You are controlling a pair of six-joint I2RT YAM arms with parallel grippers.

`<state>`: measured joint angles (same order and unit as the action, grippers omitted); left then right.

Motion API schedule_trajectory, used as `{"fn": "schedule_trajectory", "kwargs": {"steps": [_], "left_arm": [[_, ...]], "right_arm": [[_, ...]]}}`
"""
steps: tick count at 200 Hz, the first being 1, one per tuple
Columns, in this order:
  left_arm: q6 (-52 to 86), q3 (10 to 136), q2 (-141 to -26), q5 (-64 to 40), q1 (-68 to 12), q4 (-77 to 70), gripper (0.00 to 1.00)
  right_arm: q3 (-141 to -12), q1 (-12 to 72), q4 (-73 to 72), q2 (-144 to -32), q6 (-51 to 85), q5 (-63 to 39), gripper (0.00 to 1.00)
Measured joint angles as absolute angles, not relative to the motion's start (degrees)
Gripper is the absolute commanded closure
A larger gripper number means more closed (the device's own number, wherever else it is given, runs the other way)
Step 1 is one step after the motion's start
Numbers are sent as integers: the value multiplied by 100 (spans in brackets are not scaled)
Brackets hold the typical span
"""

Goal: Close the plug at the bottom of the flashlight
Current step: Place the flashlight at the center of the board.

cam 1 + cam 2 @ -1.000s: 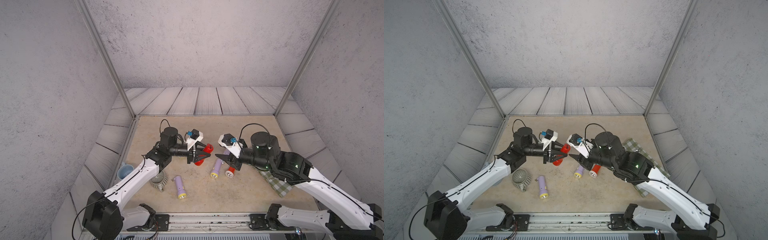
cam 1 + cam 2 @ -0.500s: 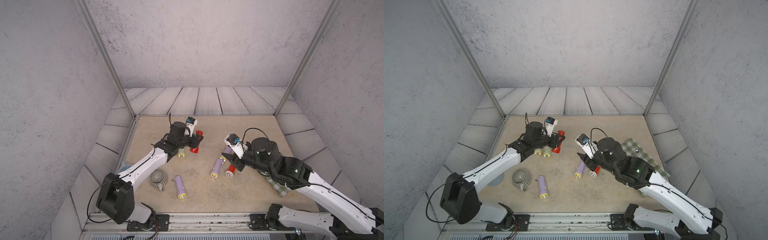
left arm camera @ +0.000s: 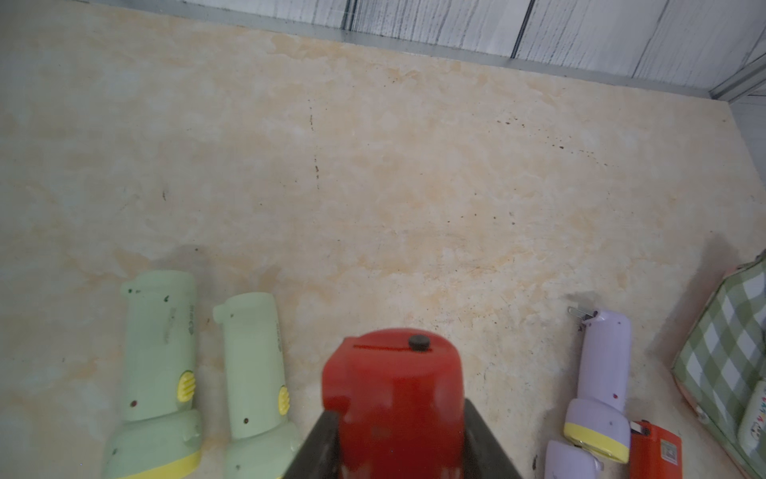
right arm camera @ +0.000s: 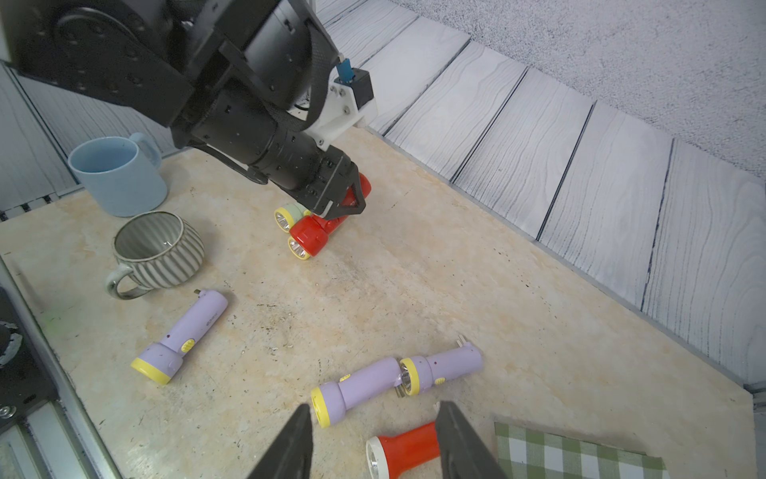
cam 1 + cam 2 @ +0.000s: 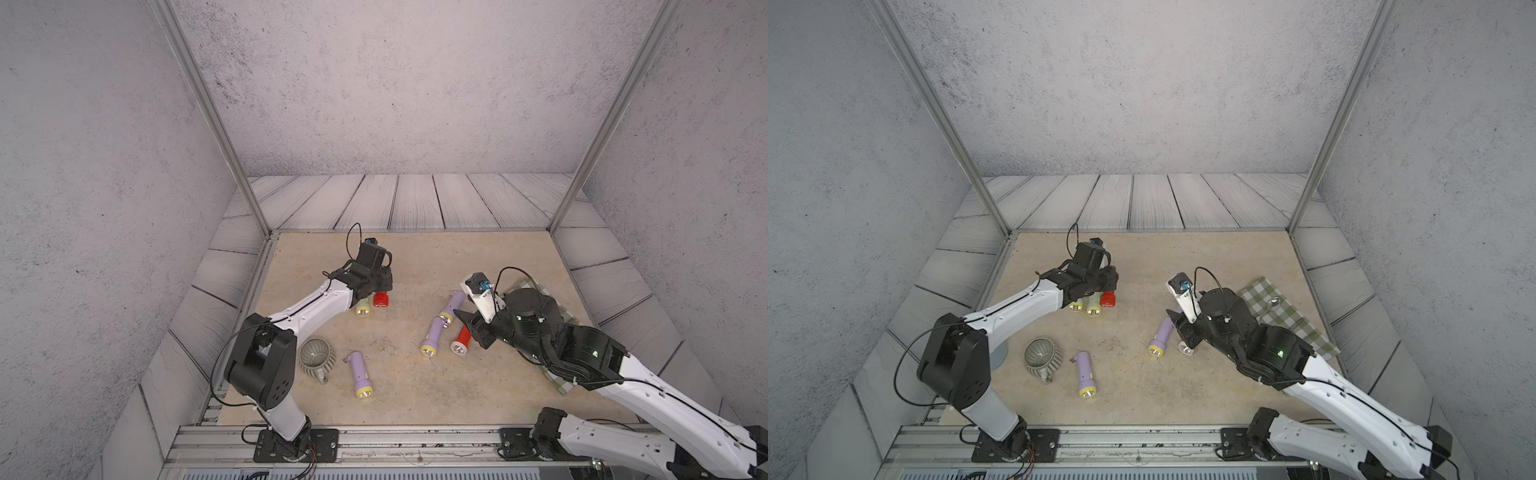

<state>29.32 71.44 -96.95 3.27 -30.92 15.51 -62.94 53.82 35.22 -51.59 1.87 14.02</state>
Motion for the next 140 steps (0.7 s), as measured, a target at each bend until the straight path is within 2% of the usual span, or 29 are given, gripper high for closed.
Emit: {"fn": "schedule_trajectory", "kwargs": {"steps": [115,140], "left_arm": [[3133,8193,-11459,469,-3009,2104,100],[3138,8213,-11574,410,-2860,2117,93]], "right_arm": [[-6193,5369,3328,-5159,222,1514,49],[-6193,5365,3315,-5159,239,1516,49]]}}
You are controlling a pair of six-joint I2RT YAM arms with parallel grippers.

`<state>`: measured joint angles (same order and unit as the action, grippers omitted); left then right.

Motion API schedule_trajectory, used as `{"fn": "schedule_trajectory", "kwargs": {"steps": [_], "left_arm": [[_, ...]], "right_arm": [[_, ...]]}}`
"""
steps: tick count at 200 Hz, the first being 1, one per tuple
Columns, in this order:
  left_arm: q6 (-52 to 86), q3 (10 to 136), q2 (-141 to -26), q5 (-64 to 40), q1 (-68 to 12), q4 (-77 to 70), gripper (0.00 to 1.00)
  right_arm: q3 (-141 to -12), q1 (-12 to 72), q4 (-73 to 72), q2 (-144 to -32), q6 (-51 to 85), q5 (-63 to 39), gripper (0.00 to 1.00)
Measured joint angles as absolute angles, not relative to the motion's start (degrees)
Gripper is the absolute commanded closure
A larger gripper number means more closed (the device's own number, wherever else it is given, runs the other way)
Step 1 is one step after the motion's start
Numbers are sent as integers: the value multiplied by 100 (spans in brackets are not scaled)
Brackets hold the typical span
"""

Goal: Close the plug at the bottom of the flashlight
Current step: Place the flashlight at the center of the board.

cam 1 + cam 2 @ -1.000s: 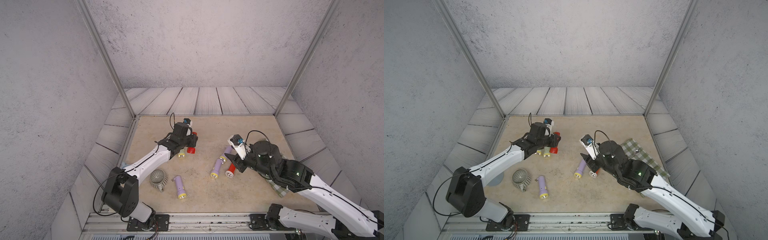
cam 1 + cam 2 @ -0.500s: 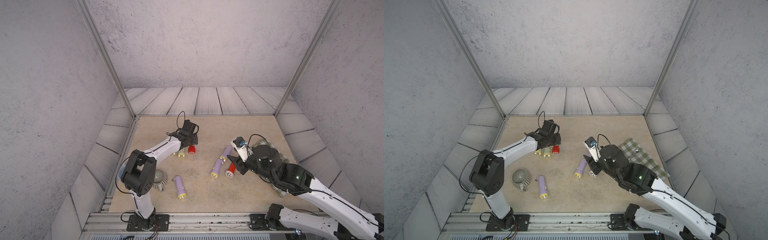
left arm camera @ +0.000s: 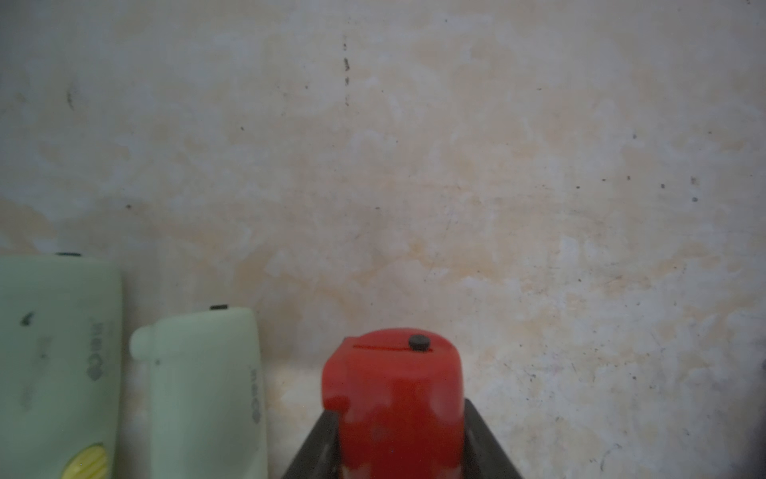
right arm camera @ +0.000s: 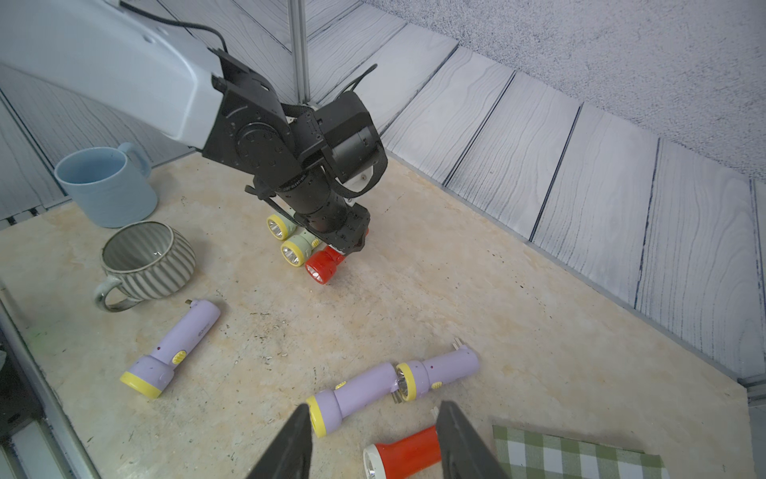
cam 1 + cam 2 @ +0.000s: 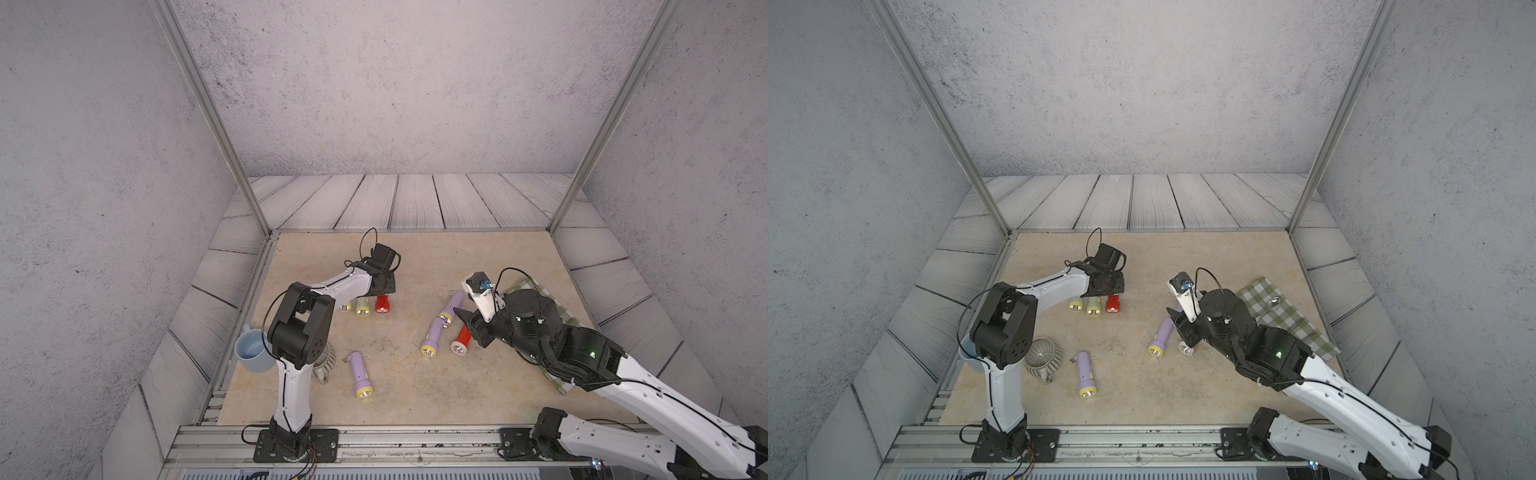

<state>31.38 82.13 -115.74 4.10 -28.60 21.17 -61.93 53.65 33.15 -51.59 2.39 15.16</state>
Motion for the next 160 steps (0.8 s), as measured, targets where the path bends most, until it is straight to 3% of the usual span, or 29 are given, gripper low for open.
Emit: {"fn": "schedule_trajectory", "kwargs": {"steps": [82,135,160], "left_arm": [[3135,8278,-11922,132,-2635,2084,81],[3135,8355,-12009,16,-2624,2075,54],[3144,8366,-12066,21,-2615,2069,47]], "right_arm": [[-6191,5306,3277,-5319,266,1511,49],[-6191,5262,3271,-5321,292,1509,49],[-6178,5234,3264,-5321,301,1509,49]]}}
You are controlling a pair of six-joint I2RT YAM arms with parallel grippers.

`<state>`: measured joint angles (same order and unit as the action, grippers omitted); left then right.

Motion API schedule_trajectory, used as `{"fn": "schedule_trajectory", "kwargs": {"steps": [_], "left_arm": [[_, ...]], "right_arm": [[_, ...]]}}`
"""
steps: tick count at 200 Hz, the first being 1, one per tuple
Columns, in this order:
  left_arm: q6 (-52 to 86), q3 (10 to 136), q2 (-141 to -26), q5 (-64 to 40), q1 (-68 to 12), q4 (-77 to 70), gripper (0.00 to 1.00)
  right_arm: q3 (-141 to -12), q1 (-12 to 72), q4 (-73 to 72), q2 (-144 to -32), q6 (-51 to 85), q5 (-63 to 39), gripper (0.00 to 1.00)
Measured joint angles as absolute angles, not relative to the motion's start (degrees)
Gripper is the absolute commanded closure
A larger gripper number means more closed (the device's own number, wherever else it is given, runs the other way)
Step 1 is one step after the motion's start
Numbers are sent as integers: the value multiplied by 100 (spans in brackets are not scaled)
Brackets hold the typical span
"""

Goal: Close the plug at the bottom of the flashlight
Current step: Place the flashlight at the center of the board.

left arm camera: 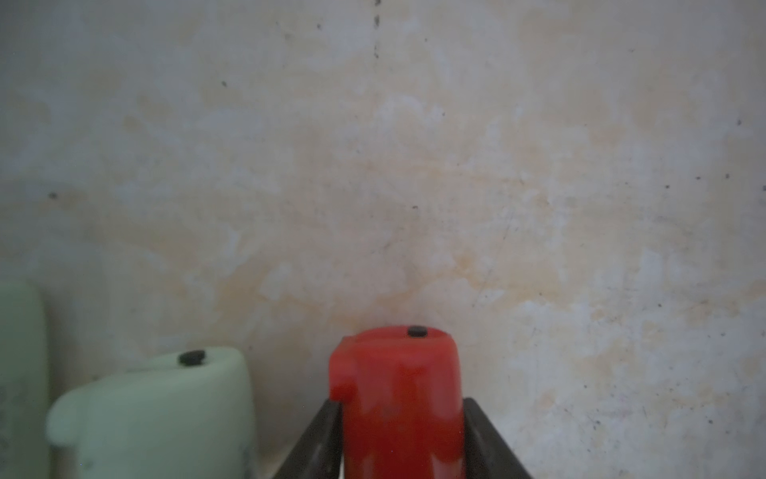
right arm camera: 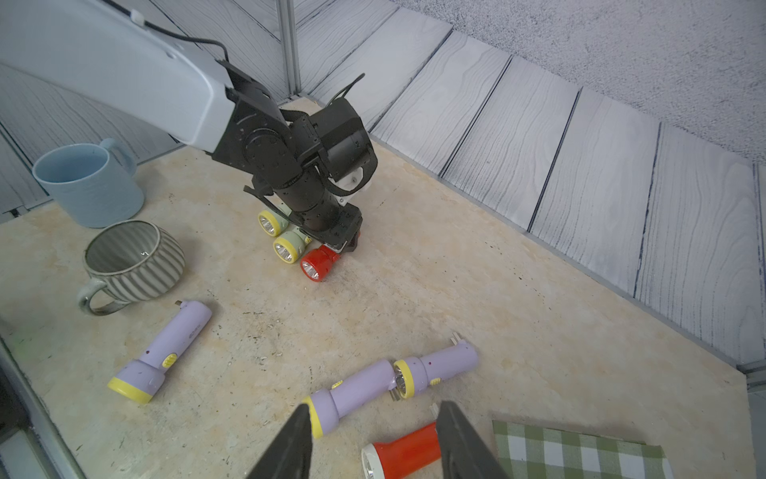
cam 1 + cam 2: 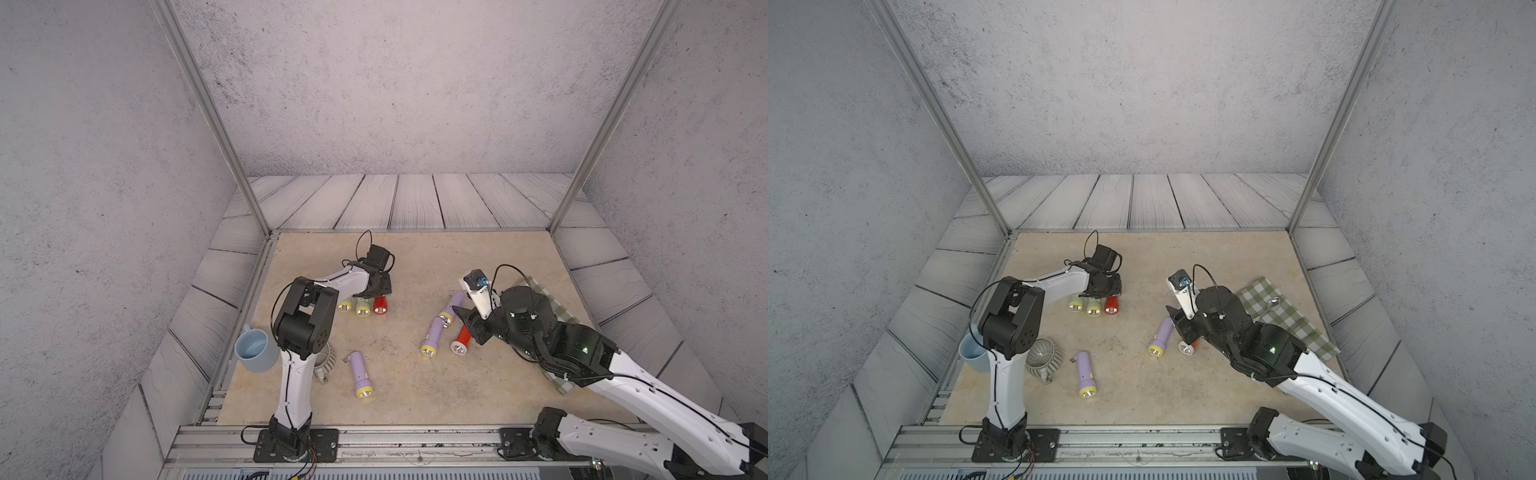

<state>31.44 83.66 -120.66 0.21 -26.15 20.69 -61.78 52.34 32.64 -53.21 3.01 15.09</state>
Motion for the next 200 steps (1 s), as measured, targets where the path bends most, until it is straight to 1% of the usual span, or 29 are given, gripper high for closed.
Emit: {"fn": "schedule_trajectory", "kwargs": {"steps": [41,86,114,147,172,200], "left_arm": [[3133,8377,-12068,19,-2604,2067,41],[3085,8379,-11944,-38,-2600,2112,39],[2995,8372,-11332,-69,-2600,2198,39],[2832,8060,-10051,-134,-2676,2014,38],[2458,7706,-9290,-143,-3166,1890,38],[2110,7205,-9045,-462,-3999,1702,38]], "right_arm": [[-6114,5188,3234,-5319,307,1507,50],[-6108,5168,3232,-5315,311,1507,50],[-6108,5162,3232,-5315,327,1507,49],[-6108,5155,3240,-5301,346,1649,48],[-6139,5070,3336,-5301,397,1920,49],[-6180,4890,3479,-5301,502,2189,49]]}}
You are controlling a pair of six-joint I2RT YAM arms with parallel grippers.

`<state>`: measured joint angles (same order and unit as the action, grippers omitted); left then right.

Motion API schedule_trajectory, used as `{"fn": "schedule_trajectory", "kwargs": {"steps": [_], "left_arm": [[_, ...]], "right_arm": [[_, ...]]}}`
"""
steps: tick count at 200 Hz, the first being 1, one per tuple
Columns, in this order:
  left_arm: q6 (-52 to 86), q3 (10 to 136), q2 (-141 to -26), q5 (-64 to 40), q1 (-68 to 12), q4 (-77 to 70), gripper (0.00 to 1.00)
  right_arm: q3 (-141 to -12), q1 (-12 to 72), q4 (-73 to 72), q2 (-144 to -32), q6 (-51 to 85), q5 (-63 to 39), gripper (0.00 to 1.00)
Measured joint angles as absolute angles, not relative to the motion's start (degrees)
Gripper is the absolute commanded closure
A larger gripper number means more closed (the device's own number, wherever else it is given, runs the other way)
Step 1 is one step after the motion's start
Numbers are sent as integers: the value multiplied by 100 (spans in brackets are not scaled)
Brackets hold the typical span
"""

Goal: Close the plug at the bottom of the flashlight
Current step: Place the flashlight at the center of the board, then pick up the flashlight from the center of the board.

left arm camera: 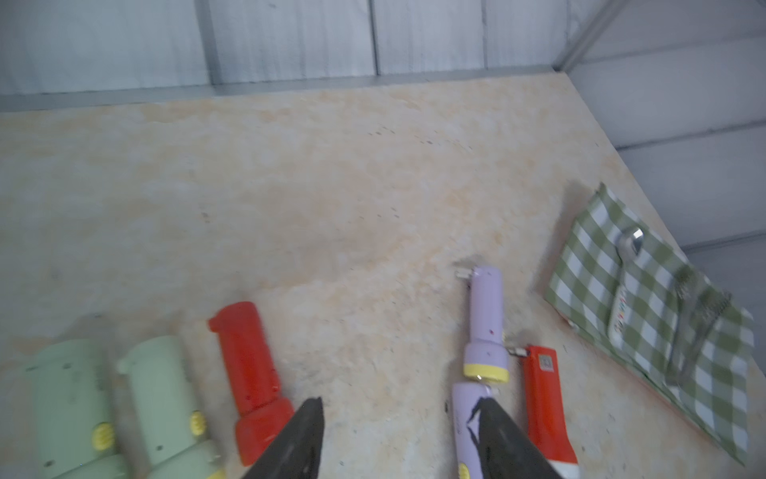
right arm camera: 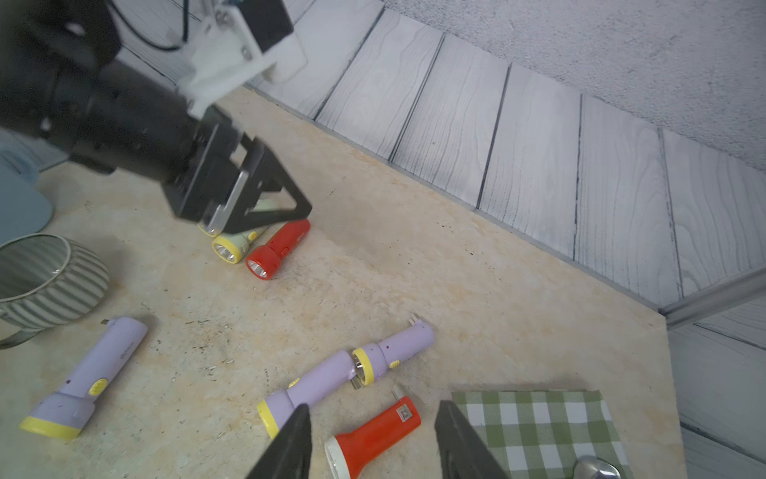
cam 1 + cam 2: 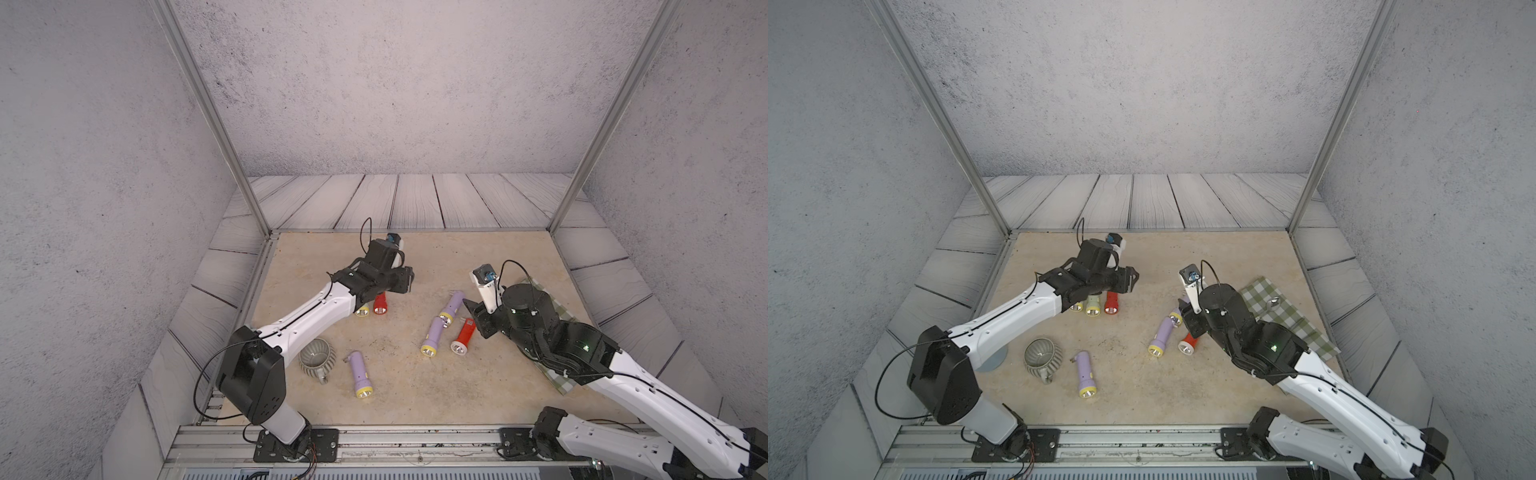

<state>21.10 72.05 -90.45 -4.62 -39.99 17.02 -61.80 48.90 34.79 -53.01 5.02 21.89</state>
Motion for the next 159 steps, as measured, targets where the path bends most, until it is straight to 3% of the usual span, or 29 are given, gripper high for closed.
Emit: {"fn": "schedule_trajectory", "kwargs": {"steps": [55,159], "left_arm": [[1914,6569,-9373,-755,-4814,1634,38],[1894,7037,-10748,-777,-5258,1566,38]], "right_arm": [[-6187,4106,3653,-5179,808,2239,51],[-6184,3844,3638,-5227,1011,1745,50]]}}
